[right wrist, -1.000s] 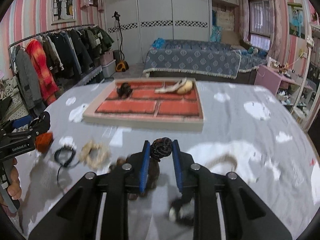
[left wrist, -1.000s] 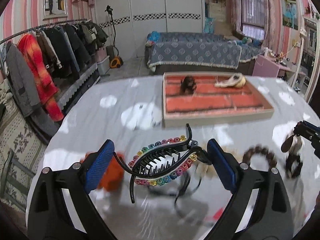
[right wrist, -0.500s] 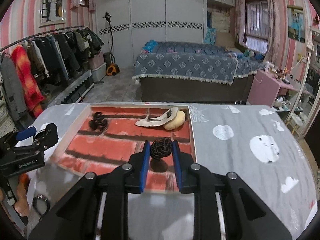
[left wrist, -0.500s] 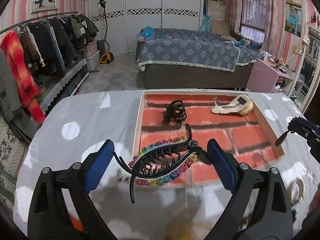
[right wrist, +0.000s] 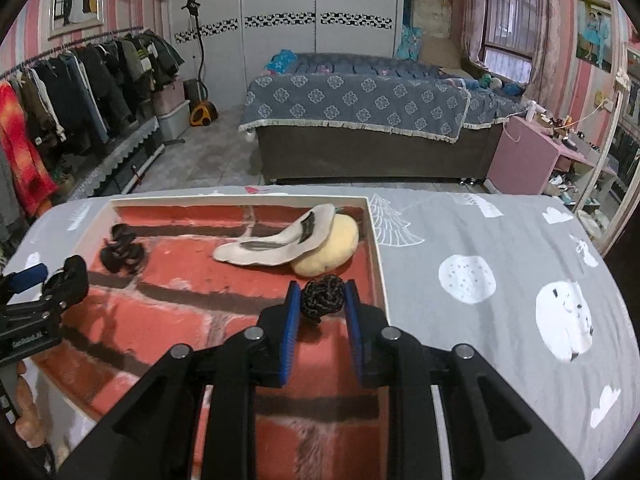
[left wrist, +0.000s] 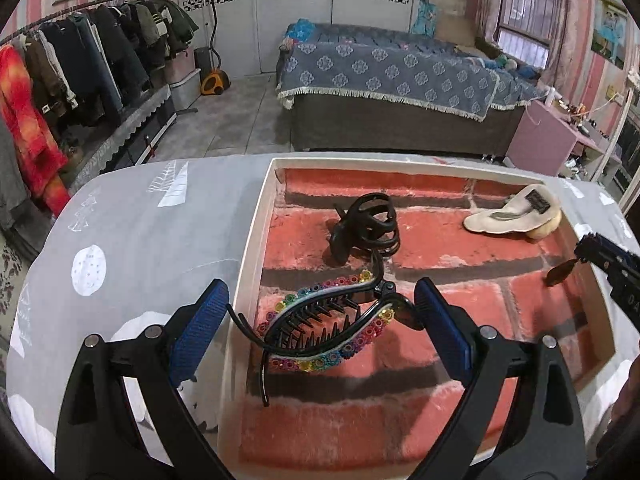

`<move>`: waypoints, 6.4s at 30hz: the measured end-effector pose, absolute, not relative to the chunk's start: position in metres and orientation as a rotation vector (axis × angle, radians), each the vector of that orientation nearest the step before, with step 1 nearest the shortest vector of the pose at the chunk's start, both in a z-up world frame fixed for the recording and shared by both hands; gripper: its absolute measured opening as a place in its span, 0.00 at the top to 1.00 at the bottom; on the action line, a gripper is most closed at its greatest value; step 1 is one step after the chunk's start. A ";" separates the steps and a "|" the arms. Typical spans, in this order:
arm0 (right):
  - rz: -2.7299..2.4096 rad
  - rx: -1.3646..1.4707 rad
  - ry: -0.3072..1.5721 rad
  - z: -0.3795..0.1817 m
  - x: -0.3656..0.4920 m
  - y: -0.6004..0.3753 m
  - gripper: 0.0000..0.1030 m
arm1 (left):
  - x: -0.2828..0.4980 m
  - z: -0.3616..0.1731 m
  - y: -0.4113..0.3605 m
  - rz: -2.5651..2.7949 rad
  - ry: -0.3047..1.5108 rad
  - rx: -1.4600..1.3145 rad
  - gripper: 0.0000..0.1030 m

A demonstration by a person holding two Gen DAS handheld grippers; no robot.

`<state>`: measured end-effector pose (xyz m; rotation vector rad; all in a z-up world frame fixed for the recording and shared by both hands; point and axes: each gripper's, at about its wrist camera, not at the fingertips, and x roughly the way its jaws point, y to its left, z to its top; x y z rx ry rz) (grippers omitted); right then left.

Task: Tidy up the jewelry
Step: 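Open the left tool in the tray while the right tool releases the brown bead there, then withdraw both tools from the tray back toward the remaining jewelry, then grasp the black braided bracelet with the left tool while the right tool grasps the black scrunchie, then carry the braided bracelet with the left tool while the right tool carries the scrunchie to the tray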

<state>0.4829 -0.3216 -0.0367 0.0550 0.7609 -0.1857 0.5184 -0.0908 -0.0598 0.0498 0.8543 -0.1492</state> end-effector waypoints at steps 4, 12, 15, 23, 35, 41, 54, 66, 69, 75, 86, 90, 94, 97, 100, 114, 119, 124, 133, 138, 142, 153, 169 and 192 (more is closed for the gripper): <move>-0.191 0.051 0.783 -0.039 0.496 -0.326 0.78 | 0.527 -0.066 -0.097 -0.146 0.871 0.068 0.12; -0.194 0.037 0.882 -0.059 0.520 -0.334 0.78 | 0.542 -0.077 -0.104 -0.142 0.888 0.105 0.12; -0.195 0.036 0.906 -0.066 0.523 -0.334 0.78 | 0.544 -0.075 -0.105 -0.162 0.894 0.099 0.12; -0.189 0.037 0.947 -0.069 0.526 -0.333 0.68 | 0.551 -0.079 -0.105 -0.160 0.949 0.089 0.11; -0.129 -0.004 0.854 -0.026 0.478 -0.323 0.31 | 0.524 -0.058 -0.098 -0.159 0.895 0.078 0.05; -0.154 -0.022 0.792 -0.001 0.433 -0.328 0.23 | 0.491 -0.030 -0.086 -0.191 0.842 0.041 0.05; -0.196 -0.044 0.672 0.025 0.342 -0.333 0.13 | 0.402 0.008 -0.045 -0.154 0.739 0.092 0.05; -0.201 -0.058 0.672 0.018 0.280 -0.323 0.13 | 0.324 0.002 -0.030 -0.157 0.707 0.191 0.05; -0.205 -0.055 0.668 0.015 0.266 -0.323 0.13 | 0.310 -0.005 -0.027 -0.172 0.714 0.182 0.05; -0.225 -0.072 0.683 -0.005 0.240 -0.321 0.13 | 0.291 -0.024 -0.018 -0.180 0.740 0.150 0.05; -0.272 -0.112 0.709 -0.038 0.209 -0.318 0.13 | 0.282 -0.057 -0.012 -0.176 0.776 0.090 0.05; -0.264 -0.124 0.715 -0.043 0.201 -0.314 0.13 | 0.281 -0.063 -0.007 -0.176 0.784 0.071 0.05; -0.258 -0.115 0.729 -0.049 0.197 -0.313 0.13 | 0.278 -0.073 -0.008 -0.171 0.793 0.090 0.05; -0.266 -0.105 0.743 -0.054 0.195 -0.315 0.13 | 0.275 -0.076 -0.010 -0.166 0.792 0.112 0.05; -0.269 -0.078 0.749 -0.055 0.193 -0.319 0.13 | 0.274 -0.076 -0.012 -0.179 0.789 0.111 0.05; -0.266 -0.073 0.832 -0.070 0.205 -0.321 0.14 | 0.282 -0.089 -0.017 -0.218 0.847 0.116 0.17; -0.253 -0.037 0.872 -0.075 0.214 -0.325 0.24 | 0.286 -0.095 -0.021 -0.234 0.880 0.128 0.22; -0.232 -0.013 0.890 -0.078 0.219 -0.323 0.35 | 0.289 -0.097 -0.021 -0.229 0.890 0.128 0.27; -0.201 -0.016 0.884 -0.078 0.222 -0.318 0.60 | 0.290 -0.099 -0.024 -0.236 0.899 0.137 0.50; -0.197 -0.007 0.878 -0.077 0.221 -0.319 0.73 | 0.290 -0.098 -0.020 -0.231 0.896 0.125 0.61; -0.201 -0.010 0.873 -0.077 0.221 -0.320 0.78 | 0.289 -0.097 -0.019 -0.234 0.891 0.123 0.74; -0.197 -0.016 0.857 -0.075 0.218 -0.318 0.84 | 0.288 -0.096 -0.014 -0.255 0.881 0.084 0.91; -0.172 -0.015 0.760 -0.050 0.208 -0.315 0.86 | 0.284 -0.080 -0.012 -0.232 0.827 0.088 0.92; -0.101 -0.028 0.641 0.010 0.286 -0.303 0.86 | 0.348 -0.038 -0.033 -0.266 0.773 0.063 1.00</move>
